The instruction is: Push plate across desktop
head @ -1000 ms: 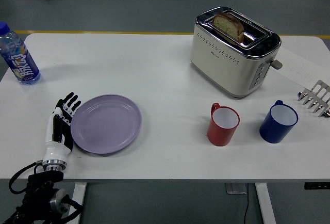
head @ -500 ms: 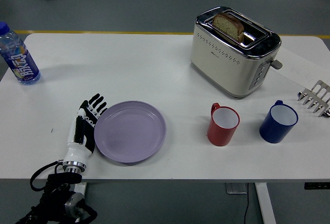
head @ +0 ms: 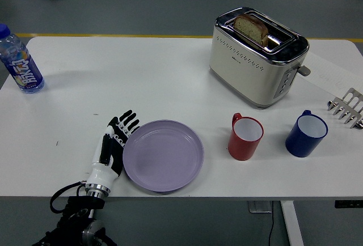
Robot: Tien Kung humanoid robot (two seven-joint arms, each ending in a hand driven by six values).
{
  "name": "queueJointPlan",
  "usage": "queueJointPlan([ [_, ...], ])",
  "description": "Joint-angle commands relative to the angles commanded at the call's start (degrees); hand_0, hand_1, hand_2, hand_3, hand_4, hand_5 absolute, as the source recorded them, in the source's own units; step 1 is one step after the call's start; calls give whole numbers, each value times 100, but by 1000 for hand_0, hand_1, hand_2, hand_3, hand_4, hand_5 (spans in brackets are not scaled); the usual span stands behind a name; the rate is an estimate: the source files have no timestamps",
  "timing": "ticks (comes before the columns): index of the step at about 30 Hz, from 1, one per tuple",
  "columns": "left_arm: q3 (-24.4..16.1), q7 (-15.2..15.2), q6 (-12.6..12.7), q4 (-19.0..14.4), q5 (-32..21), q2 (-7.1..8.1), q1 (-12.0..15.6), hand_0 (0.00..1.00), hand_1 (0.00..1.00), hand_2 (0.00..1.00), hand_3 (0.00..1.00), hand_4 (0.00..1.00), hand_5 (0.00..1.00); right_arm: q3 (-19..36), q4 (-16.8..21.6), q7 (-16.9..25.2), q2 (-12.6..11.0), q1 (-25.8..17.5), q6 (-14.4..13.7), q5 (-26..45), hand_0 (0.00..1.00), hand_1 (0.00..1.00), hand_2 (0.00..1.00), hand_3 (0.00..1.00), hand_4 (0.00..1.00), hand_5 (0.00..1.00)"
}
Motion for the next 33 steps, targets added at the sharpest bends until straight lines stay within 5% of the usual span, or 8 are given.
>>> queueJointPlan([
  [22,280,-3,-10,-206,-78,57,-33,801,840,868,783,459,998,20,-3,-5,0,11,-3,-41,563,549,663,589,347,390],
  [27,-48,19,174,-141,91,75,-56,801,835,866,781,458,998,56,6,-26,-1,12,-18,-84,563,549,663,589,348,389],
  [33,-674,109,454,-135,462,371,-80,756,802,828,758,461,998,49,6,-21,-3,-6,-21,-55,563,549,663,588,348,392],
])
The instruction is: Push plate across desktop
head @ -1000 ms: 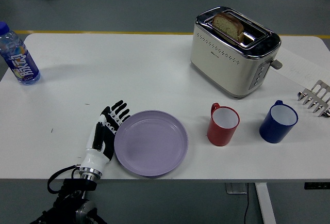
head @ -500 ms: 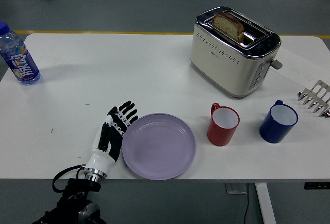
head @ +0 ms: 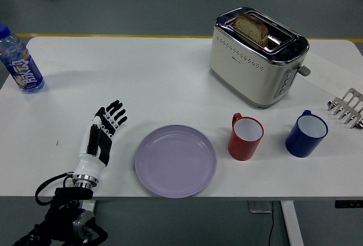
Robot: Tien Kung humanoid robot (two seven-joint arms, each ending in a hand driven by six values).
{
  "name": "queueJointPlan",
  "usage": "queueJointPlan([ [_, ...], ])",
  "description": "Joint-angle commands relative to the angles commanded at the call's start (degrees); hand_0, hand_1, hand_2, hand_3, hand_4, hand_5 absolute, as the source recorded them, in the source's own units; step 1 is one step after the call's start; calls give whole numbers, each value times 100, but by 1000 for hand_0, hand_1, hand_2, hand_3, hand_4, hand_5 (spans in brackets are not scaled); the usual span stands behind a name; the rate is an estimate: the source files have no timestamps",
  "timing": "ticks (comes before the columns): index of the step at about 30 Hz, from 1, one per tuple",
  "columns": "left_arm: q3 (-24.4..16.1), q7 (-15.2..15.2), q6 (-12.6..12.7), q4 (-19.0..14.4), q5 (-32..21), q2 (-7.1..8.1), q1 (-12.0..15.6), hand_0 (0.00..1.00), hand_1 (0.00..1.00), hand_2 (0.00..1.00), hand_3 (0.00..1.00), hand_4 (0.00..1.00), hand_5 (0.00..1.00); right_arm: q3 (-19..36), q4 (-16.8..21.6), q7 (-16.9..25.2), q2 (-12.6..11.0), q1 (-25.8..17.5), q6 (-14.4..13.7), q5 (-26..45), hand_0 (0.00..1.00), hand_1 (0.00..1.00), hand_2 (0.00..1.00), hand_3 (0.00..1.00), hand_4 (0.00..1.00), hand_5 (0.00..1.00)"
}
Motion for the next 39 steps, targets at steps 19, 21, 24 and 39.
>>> queueJointPlan([
  [19,-2398,1169,-948,-307,-754,1397,216,593,682,684,633,464,998,48,-18,-20,35,-61,-26,21,562,549,663,588,349,392],
  [21,-2590,1283,-1054,-306,-769,1454,218,606,689,682,634,469,998,46,-19,-20,36,-62,-24,29,562,549,663,589,349,394],
  [24,-2753,1533,-1305,-272,-838,1660,241,606,689,682,634,469,998,42,-22,-18,36,-59,-20,39,562,549,663,589,349,394],
  [39,-3379,2441,-1999,-67,-587,1964,401,628,707,687,642,482,998,1,-30,-8,49,-38,-14,127,562,549,663,588,347,396],
])
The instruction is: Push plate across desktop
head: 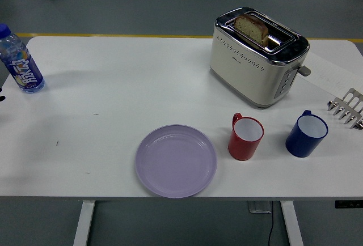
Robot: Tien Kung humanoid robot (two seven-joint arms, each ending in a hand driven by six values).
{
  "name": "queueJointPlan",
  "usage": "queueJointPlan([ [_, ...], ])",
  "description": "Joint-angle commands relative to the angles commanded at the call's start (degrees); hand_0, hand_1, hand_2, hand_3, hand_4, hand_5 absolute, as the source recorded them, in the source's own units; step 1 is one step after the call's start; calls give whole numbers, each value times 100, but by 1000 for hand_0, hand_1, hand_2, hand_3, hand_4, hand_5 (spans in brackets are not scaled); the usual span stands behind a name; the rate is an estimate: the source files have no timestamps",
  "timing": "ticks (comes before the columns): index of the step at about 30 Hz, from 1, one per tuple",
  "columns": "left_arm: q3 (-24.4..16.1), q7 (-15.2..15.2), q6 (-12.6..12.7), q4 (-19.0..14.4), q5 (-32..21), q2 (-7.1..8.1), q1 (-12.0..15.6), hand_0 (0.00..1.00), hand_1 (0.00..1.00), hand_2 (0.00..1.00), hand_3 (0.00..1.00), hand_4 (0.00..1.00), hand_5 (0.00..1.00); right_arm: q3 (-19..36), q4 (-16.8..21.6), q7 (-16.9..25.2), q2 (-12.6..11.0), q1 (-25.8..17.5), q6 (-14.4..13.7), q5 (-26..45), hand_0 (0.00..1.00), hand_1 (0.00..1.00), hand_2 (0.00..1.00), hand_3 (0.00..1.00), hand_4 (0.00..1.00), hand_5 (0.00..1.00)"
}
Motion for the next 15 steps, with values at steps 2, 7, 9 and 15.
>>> queueJointPlan([
  [2,-32,35,-29,18,19,-1,7,628,707,687,642,482,998,3,-1,-2,2,3,0,-3,562,549,663,588,347,396],
  [7,-82,53,-11,48,21,-29,22,632,710,688,642,485,998,0,1,-3,1,15,-2,-4,562,549,663,589,346,395],
  [9,-89,54,2,54,19,-39,29,632,710,688,642,485,998,-3,2,-1,-1,16,-1,-6,562,549,663,589,346,395],
  [15,-100,46,30,61,-1,-62,39,633,710,690,643,492,998,-11,0,2,-6,20,1,-3,563,549,662,589,346,396],
])
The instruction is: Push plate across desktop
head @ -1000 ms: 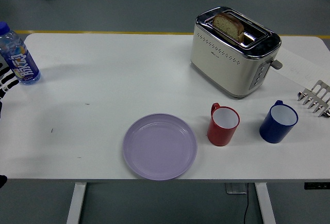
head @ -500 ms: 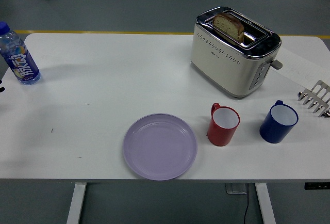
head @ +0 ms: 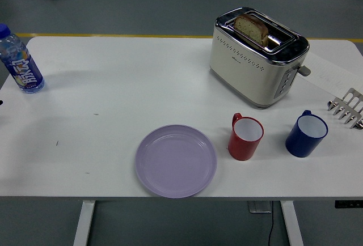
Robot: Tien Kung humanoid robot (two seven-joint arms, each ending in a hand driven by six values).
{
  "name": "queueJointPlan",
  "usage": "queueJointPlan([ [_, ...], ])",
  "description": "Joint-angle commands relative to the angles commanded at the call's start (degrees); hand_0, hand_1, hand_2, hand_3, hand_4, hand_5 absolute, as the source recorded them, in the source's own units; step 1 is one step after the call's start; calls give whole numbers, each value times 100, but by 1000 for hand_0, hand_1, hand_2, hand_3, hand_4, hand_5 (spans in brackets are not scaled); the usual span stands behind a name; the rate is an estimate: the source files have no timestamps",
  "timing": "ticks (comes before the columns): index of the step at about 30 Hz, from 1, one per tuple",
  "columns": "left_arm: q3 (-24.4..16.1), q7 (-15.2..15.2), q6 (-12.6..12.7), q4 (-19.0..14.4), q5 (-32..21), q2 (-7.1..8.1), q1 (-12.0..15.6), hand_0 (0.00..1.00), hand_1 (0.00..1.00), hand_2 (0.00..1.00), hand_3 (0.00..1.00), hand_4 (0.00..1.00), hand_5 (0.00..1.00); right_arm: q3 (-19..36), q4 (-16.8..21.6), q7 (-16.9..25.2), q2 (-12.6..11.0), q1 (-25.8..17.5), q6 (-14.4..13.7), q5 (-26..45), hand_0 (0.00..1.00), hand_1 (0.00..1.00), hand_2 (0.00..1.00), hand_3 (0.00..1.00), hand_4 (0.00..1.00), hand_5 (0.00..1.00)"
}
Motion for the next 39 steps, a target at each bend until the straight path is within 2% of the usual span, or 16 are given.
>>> queueJointPlan([
  [7,3,-100,77,-12,-32,-70,-47,633,707,689,643,497,998,39,6,-29,-2,8,-19,-58,562,549,662,589,346,396],
  [14,-37,-57,22,-37,-52,-99,-38,631,707,689,643,502,998,30,-9,-28,6,49,-13,-30,562,549,661,589,345,396],
  [39,-22,-31,39,25,-114,-75,-48,636,707,691,648,510,998,71,7,-59,5,38,-60,-28,563,549,663,589,342,395],
])
